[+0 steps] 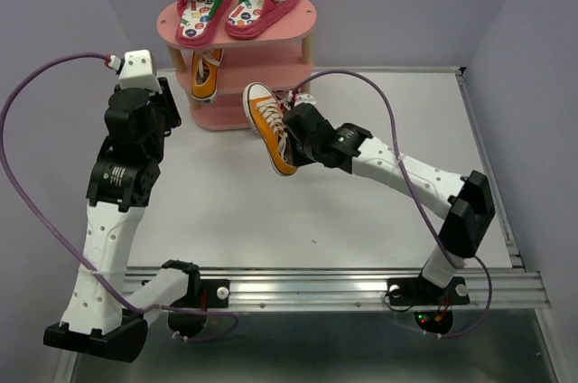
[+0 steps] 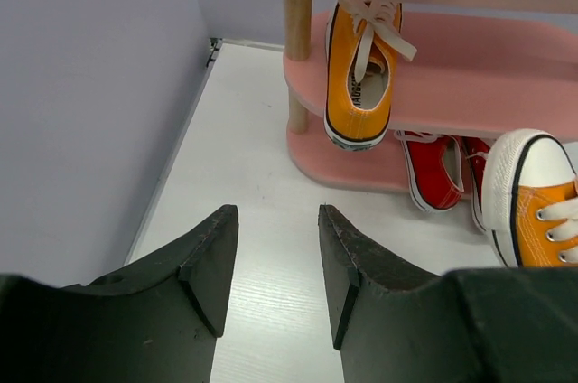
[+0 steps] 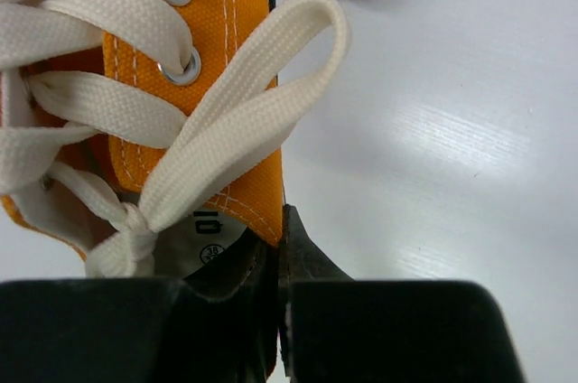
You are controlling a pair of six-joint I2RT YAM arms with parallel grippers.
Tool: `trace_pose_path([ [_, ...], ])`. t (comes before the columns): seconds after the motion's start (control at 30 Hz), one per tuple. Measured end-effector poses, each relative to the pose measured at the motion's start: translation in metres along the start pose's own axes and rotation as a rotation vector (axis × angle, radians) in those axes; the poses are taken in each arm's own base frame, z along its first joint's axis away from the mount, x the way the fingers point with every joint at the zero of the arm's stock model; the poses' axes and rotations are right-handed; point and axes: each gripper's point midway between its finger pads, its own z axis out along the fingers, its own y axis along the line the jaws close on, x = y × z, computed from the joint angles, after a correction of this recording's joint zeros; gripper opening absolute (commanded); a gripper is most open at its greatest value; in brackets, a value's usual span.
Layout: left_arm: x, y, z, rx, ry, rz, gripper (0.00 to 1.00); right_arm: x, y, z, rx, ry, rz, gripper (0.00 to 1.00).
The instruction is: Place and organize the shoes onto the shoe shelf
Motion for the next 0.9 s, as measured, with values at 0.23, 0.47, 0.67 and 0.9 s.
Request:
trace_pose_path([
  [0.23,0.022,-0.010,0.006,0.043,0.050,-0.006,0.94,0.055,-0.026,-0.030,0.026,0.073,0.067,0.01],
  [0.47,0.068,-0.020,0.020,0.063,0.161,-0.017,0.97,0.124,-0.026,-0.014,0.058,0.219,0.023,0.01],
  [0.67,0.076,-0.028,0.020,0.082,0.185,-0.098,0.99,0.155,-0.021,0.013,0.072,0.281,-0.007,0.50],
  [0.9,0.124,-0.046,0.020,0.118,0.310,-0.164,0.99,0.130,-0.006,0.029,0.050,0.194,-0.007,0.77],
])
